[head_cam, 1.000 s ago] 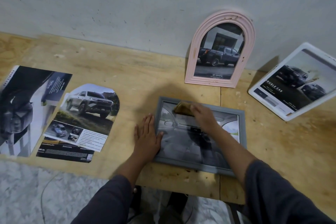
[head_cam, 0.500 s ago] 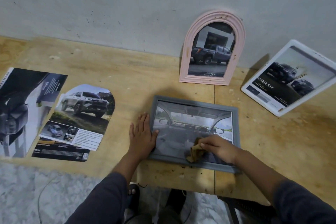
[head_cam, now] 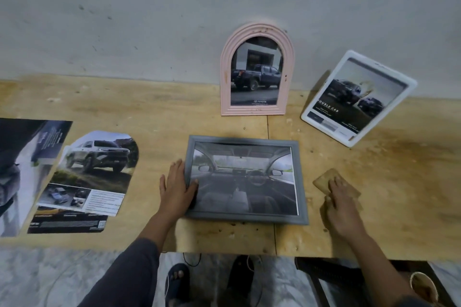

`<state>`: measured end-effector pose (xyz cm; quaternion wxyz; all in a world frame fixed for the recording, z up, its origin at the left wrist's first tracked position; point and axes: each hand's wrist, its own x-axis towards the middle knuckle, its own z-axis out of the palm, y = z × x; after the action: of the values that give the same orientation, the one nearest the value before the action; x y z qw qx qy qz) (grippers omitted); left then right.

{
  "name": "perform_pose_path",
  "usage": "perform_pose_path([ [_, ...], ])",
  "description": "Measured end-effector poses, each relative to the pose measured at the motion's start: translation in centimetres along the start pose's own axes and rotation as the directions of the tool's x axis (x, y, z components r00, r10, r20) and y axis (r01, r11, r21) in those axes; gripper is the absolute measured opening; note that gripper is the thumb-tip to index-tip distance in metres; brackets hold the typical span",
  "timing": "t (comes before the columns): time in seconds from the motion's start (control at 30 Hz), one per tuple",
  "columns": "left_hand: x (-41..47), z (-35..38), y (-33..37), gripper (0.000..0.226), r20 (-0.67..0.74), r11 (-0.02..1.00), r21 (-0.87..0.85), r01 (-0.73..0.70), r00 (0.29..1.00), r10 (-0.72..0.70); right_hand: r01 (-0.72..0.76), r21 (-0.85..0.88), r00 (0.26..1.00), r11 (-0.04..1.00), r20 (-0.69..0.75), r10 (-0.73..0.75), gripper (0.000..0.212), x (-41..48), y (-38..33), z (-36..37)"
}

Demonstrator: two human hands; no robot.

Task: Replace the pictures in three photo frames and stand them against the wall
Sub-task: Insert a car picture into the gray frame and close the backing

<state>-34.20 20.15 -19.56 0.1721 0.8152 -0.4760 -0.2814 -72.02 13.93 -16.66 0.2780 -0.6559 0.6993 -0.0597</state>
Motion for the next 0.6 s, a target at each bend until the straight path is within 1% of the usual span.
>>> perform_pose_path([
  [0.03, 0.0, -0.3, 0.0, 0.06, 0.003, 1.0, -0.017, -0.011, 1.0, 0.011, 0.009, -0.049, 0.999, 0.999, 0.035, -0.008, 0.053, -0.3, 0.2, 0.8],
  [0.07, 0.0, -0.6, 0.1, 0.059, 0.011, 1.0, -0.017, -0.021, 1.0, 0.021, -0.002, -0.03, 1.0, 1.0, -0.003, 0.002, 0.055, -0.4, 0.0, 1.2],
  [0.13, -0.4, -1.4, 0.5, 0.057, 0.009, 1.0, -0.01, -0.01, 1.0, 0.01, 0.041, 0.069, 0.986, 0.997, -0.162, -0.03, 0.055, -1.2, -1.8, 1.5],
  [0.17, -0.8, -1.6, 0.6, 0.056, 0.008, 1.0, -0.03, 0.002, 1.0, -0.001, 0.086, 0.095, 0.976, 0.992, -0.207, -0.065, 0.051, -1.7, -3.1, 1.7],
  [0.2, -1.2, -1.7, 0.7, 0.054, 0.027, 0.999, -0.05, 0.016, 1.0, -0.015, 0.113, 0.123, 0.976, 0.986, -0.199, -0.087, 0.047, -2.1, -4.2, 2.1],
  [0.23, -1.7, -1.5, 0.8, 0.052, 0.051, 0.998, -0.055, 0.021, 0.999, -0.018, 0.113, 0.17, 0.983, 0.979, -0.16, -0.086, 0.045, -2.3, -5.2, 2.7],
  [0.3, -2.5, -0.7, 0.8, 0.048, 0.067, 0.998, -0.044, 0.053, 0.996, -0.05, 0.061, 0.246, 0.994, 0.967, -0.1, -0.038, 0.043, -2.3, -6.5, 3.9],
  [0.33, -2.9, -0.2, 1.2, 0.043, 0.036, 0.994, -0.055, 0.093, 0.995, -0.091, 0.025, 0.245, 0.995, 0.969, -0.104, 0.001, 0.043, -2.2, -7.1, 4.3],
  [0.43, -4.0, -0.1, 3.6, 0.024, -0.1, 0.97, -0.109, 0.219, 0.968, -0.23, -0.044, 0.252, 0.986, 0.967, -0.144, 0.082, 0.059, -1.8, -7.8, 4.9],
  [0.53, -5.0, -0.7, 4.9, 0.029, -0.104, 0.942, -0.137, 0.307, 0.941, -0.322, -0.091, 0.25, 0.976, 0.964, -0.171, 0.136, 0.062, -1.9, -9.0, 4.2],
  [0.57, -5.2, -1.5, 4.5, 0.03, -0.124, 0.928, -0.206, 0.311, 0.932, -0.34, -0.103, 0.239, 0.975, 0.965, -0.169, 0.146, 0.061, -2.1, -9.6, 4.0],
  [0.6, -5.0, -2.7, 3.8, 0.028, -0.159, 0.897, -0.326, 0.299, 0.918, -0.364, -0.105, 0.24, 0.974, 0.965, -0.172, 0.148, 0.059, -2.2, -10.5, 3.9],
])
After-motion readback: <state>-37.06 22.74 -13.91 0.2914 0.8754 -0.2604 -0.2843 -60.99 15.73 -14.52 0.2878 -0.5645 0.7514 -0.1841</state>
